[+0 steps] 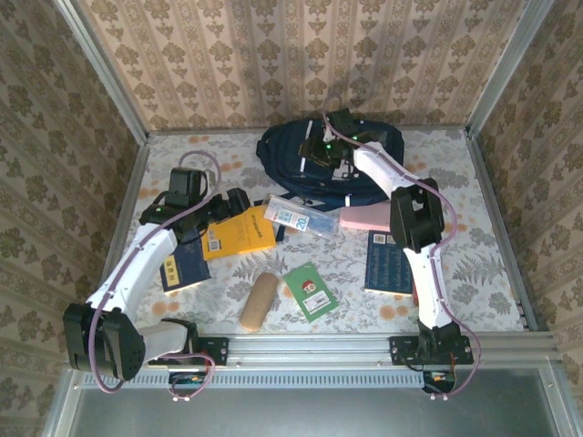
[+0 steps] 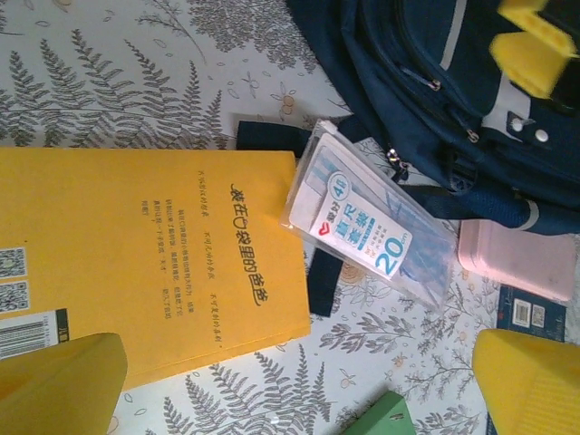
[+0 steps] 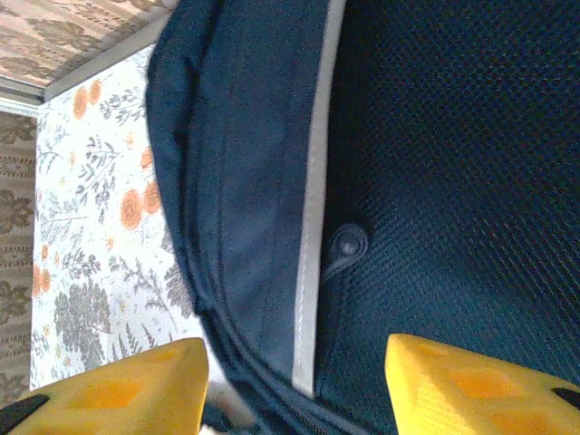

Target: Pack books, pencil case, and school supplies into a backpack

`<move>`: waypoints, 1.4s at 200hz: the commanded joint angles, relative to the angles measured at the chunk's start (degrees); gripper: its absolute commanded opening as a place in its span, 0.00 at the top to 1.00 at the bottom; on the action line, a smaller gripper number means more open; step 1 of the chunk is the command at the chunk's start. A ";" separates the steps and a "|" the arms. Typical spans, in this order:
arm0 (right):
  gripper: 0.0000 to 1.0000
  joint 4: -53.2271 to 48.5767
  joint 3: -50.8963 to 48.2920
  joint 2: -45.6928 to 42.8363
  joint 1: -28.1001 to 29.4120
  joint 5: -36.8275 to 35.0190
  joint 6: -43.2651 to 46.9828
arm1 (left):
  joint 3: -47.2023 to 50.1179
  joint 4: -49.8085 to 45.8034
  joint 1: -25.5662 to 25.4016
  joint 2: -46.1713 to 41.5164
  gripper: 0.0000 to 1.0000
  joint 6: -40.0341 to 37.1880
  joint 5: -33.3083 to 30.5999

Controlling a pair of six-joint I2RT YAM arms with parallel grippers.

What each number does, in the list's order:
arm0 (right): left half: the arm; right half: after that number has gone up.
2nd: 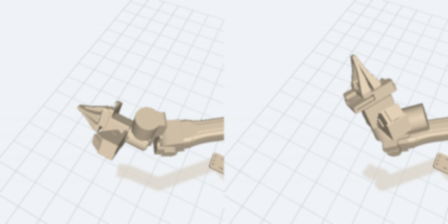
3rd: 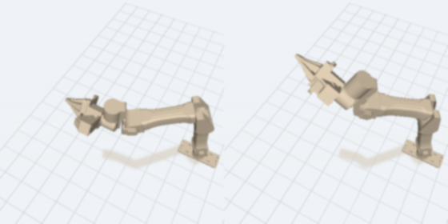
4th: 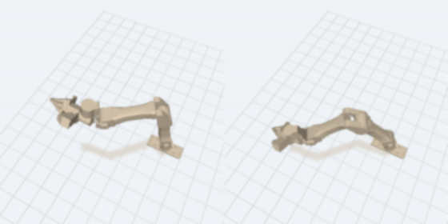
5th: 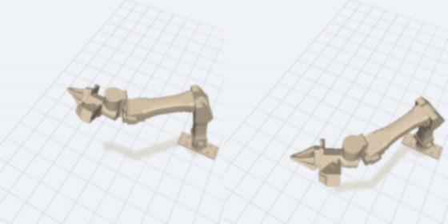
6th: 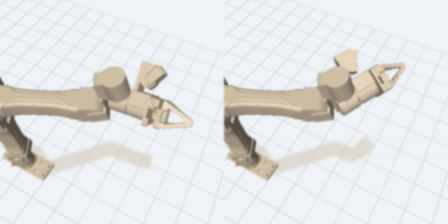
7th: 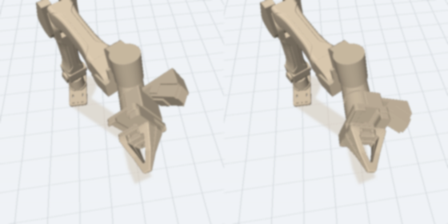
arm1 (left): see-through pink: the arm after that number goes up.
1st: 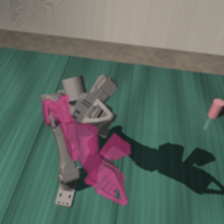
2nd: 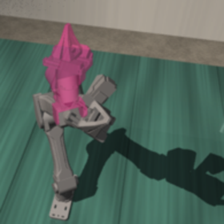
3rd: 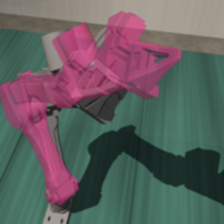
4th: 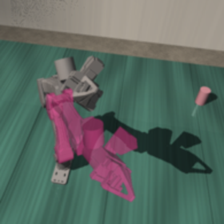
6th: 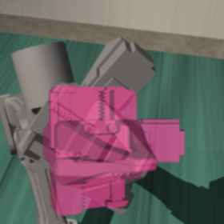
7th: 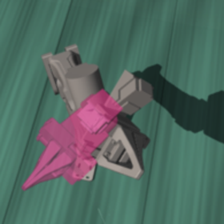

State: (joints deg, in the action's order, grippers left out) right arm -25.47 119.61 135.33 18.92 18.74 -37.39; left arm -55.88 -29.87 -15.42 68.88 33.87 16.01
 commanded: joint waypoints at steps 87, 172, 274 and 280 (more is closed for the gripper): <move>0.62 -5.02 19.88 15.79 2.00 8.79 -3.84 | 1.57 4.33 -0.45 -0.10 0.00 -0.47 4.28; 1.00 -10.23 20.63 15.56 1.65 9.86 -1.89 | 0.95 3.23 -4.73 -3.66 0.00 -2.58 -5.41; 1.00 -9.72 22.52 2.18 -2.16 14.05 -12.79 | -11.32 0.29 -18.09 5.85 0.17 -14.55 -18.58; 1.00 -10.15 22.51 1.53 -2.13 14.13 -12.90 | -10.69 1.93 -18.72 6.08 0.18 -14.81 -19.71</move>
State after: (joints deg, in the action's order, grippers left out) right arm -35.00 139.26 143.57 16.99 29.17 -46.85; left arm -65.43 -29.10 -31.51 73.47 23.24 3.01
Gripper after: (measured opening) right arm 0.068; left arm 0.831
